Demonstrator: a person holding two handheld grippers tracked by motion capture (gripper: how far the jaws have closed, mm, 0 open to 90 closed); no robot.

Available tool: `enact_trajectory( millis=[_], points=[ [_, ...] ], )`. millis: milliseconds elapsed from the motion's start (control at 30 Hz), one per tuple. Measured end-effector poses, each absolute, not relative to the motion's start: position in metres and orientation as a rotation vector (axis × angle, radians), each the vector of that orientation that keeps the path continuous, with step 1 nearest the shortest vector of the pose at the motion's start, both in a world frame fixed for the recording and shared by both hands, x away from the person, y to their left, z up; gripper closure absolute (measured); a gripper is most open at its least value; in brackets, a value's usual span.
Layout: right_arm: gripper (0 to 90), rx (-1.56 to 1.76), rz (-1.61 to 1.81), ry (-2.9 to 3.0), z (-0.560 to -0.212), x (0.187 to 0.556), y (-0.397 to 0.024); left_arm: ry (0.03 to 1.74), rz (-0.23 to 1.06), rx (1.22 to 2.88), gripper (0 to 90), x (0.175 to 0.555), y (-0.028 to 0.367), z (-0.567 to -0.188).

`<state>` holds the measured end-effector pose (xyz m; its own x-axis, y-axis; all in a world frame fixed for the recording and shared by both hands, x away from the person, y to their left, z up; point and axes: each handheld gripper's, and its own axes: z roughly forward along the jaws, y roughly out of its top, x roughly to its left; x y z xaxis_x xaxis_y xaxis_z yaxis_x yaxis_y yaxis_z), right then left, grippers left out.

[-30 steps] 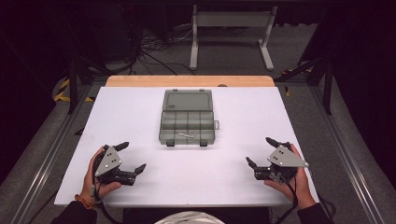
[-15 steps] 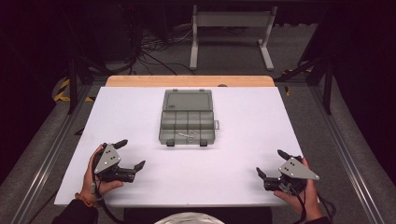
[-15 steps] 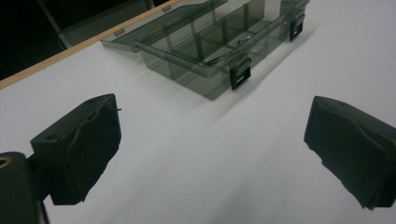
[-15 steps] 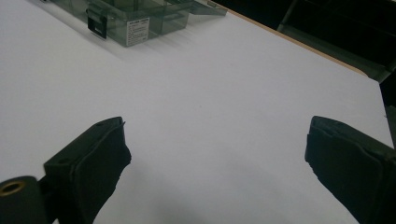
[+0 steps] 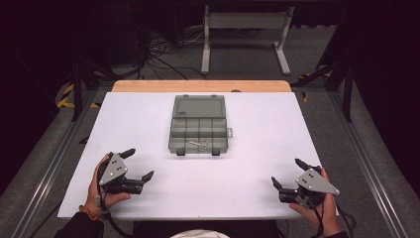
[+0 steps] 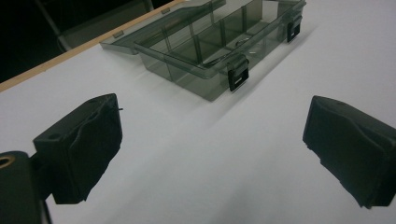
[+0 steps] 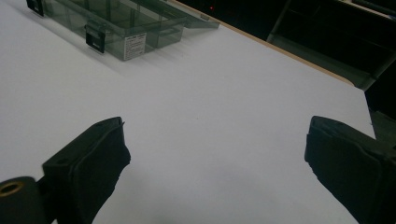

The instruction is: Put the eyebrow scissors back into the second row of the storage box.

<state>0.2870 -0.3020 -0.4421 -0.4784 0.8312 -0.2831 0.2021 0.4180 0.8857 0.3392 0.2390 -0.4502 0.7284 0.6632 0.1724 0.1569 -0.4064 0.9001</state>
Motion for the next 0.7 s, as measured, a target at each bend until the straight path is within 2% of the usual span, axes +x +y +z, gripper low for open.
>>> enact_trajectory(
  millis=[700],
  points=[
    [6.6, 0.888, 1.060, 1.918, -0.4443, 0.2872, -0.3053, 0.630, 0.643, 1.946, 5.4, 0.3450, 0.2372, -0.4485]
  ],
)
